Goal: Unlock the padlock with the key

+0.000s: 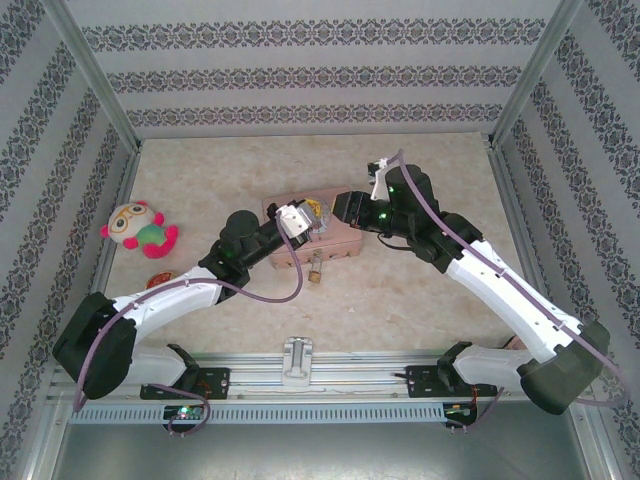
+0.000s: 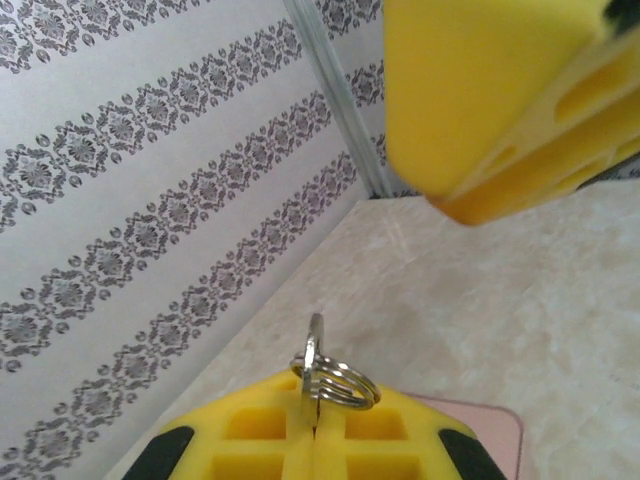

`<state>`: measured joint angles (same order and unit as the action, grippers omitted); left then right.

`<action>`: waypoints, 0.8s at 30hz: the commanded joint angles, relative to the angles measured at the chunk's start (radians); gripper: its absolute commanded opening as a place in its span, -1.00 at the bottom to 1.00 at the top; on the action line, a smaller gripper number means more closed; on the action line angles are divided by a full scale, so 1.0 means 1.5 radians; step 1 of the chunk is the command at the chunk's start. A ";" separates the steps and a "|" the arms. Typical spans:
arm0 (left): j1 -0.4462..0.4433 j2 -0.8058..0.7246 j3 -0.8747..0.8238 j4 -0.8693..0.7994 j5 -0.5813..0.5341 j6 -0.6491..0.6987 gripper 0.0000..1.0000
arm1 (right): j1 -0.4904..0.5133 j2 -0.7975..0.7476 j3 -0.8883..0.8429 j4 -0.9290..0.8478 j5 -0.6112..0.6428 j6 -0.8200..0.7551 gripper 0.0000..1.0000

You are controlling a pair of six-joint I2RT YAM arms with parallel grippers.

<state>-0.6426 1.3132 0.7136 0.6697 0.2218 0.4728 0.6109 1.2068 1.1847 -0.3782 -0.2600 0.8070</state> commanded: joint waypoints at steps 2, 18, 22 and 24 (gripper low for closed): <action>-0.015 -0.019 -0.008 -0.013 -0.039 0.104 -1.00 | -0.004 0.002 0.023 -0.023 -0.036 0.052 -0.35; -0.019 -0.030 -0.004 -0.011 -0.031 0.115 -1.00 | 0.007 0.051 0.059 0.037 -0.122 0.094 -0.18; -0.020 -0.030 -0.005 -0.014 -0.027 0.114 -1.00 | 0.010 0.065 0.071 0.036 -0.129 0.093 -0.18; -0.020 -0.028 -0.005 -0.015 -0.028 0.116 -1.00 | 0.012 0.071 0.075 0.036 -0.135 0.093 -0.21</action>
<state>-0.6548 1.2945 0.7132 0.6571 0.1715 0.6289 0.6136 1.2991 1.2621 -0.3470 -0.4301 0.9409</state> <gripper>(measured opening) 0.054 0.399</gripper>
